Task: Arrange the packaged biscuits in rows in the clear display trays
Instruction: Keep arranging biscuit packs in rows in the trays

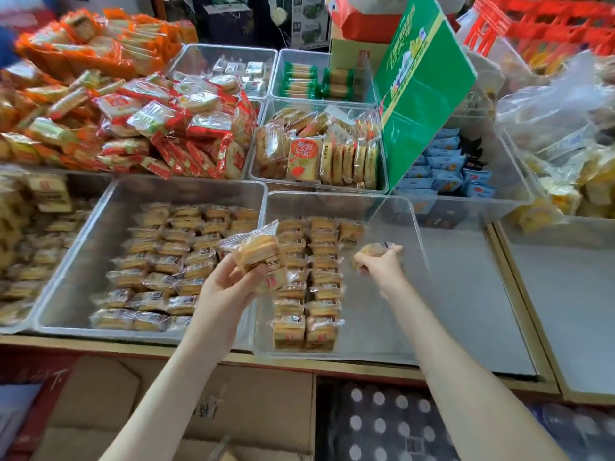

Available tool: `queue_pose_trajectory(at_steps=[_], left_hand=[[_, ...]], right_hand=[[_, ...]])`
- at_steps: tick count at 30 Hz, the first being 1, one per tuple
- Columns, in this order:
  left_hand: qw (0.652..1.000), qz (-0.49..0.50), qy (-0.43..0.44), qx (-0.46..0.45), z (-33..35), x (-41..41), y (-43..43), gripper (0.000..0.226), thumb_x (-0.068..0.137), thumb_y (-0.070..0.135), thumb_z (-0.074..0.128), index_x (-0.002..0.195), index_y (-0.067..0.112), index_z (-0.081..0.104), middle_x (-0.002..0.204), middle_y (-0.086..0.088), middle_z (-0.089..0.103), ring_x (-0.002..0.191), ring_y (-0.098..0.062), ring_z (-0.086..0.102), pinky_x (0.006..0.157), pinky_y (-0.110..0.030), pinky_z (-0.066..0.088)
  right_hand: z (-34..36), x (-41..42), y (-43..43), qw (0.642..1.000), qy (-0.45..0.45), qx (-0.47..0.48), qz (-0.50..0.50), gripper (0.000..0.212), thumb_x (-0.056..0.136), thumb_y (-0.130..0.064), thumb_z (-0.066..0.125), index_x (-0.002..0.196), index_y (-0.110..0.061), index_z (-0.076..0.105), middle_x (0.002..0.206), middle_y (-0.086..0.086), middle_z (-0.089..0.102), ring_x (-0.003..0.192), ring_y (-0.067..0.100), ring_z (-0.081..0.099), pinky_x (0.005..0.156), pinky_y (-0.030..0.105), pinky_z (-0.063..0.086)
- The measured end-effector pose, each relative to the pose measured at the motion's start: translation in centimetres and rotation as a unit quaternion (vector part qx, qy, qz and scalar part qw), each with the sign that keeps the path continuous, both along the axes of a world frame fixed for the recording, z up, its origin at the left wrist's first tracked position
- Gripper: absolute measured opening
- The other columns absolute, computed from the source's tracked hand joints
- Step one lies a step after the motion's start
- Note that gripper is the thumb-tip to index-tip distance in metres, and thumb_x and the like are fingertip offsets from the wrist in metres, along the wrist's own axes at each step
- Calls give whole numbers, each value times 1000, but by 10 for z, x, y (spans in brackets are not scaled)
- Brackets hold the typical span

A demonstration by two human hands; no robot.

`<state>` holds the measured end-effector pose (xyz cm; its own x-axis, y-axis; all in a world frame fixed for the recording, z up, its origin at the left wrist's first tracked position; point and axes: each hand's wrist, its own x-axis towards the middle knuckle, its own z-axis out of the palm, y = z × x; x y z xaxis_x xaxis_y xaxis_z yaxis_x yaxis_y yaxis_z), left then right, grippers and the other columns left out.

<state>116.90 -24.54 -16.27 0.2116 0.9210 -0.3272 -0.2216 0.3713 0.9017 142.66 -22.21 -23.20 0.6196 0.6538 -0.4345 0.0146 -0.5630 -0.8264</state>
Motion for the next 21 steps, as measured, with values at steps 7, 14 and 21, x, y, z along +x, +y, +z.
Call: queue_pose_trajectory(at_steps=[7, 14, 21], left_hand=[[999, 22, 16, -17, -16, -5, -10, 40, 74, 24, 67, 113, 19, 66, 107, -2, 74, 102, -20, 70, 83, -30, 57], [991, -110, 74, -22, 0, -12, -17, 31, 80, 18, 69, 111, 15, 66, 103, -2, 75, 94, -17, 72, 71, -27, 58], [926, -310, 213, 38, 51, -30, -21, 23, 88, 17, 70, 111, 16, 68, 100, -2, 75, 92, -19, 72, 76, -35, 59]], right_hand=[[-52, 5, 42, 994, 51, -44, 81, 52, 94, -11, 61, 139, -10, 35, 138, 9, 51, 121, 26, 51, 99, 37, 43], [30, -22, 3, 979, -124, 46, 153, 52, 96, -20, 59, 143, -17, 36, 135, 4, 51, 114, 19, 54, 87, 27, 45], [141, -96, -83, 910, 4, 108, 400, 20, 92, -12, 64, 104, -26, 69, 99, -8, 69, 89, 1, 63, 74, 17, 54]])
